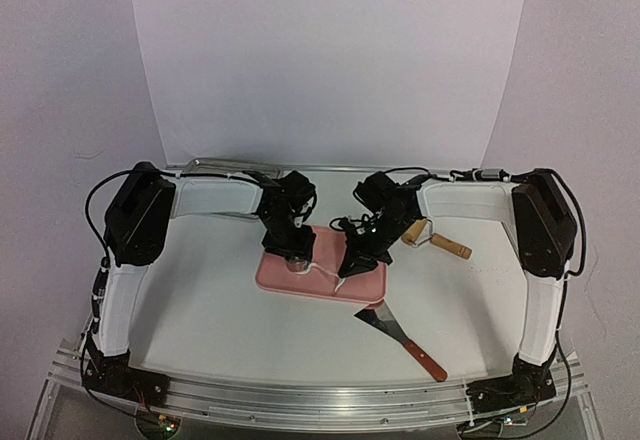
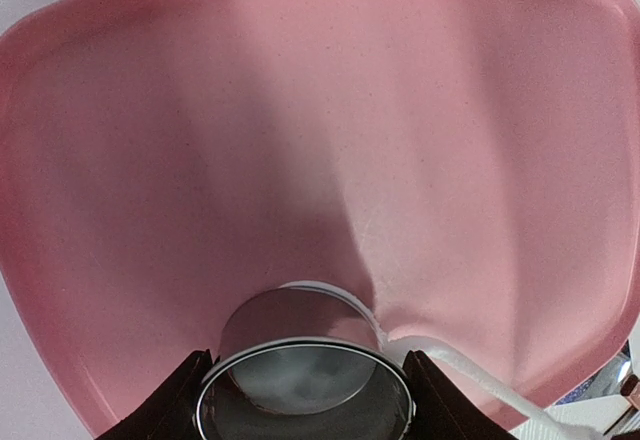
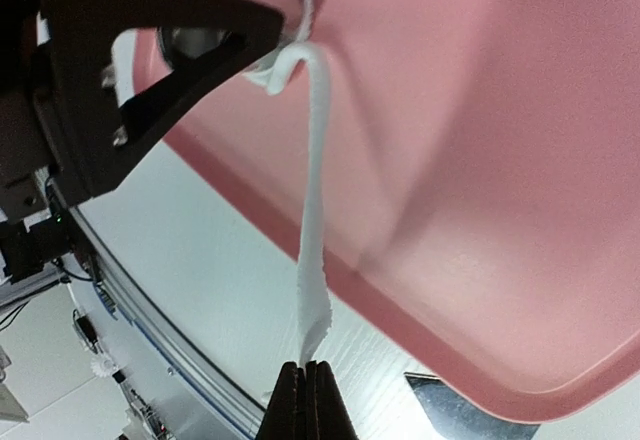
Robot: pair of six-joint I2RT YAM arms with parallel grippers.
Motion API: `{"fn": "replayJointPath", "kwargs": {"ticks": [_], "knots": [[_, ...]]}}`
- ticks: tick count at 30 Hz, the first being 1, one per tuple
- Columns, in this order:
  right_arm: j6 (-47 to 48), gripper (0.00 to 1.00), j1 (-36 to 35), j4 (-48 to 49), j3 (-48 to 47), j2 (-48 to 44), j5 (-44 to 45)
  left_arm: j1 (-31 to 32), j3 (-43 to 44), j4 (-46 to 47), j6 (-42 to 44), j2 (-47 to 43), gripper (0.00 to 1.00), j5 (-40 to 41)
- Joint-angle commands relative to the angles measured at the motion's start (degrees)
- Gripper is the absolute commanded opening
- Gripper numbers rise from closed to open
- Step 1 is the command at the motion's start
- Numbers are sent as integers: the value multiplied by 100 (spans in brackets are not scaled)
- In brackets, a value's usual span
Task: Roll out the dumpling wrappers from the dough
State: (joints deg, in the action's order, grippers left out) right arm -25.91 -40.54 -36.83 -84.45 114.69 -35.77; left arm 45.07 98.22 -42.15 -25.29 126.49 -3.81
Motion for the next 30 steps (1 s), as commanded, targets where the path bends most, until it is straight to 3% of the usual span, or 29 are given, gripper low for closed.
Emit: {"fn": "replayJointPath", "kwargs": {"ticks": [1, 18, 30], "knots": [[170, 0, -117, -101, 119, -359, -956, -163, 92, -284, -163, 428, 32, 325], [-84, 0, -486, -130, 255, -885, -2185, -227, 254, -275, -353, 586, 29, 504], [-355, 0, -488, -121, 66, -1324, -2329, -297, 242, -243, -427, 615, 30, 450]]}}
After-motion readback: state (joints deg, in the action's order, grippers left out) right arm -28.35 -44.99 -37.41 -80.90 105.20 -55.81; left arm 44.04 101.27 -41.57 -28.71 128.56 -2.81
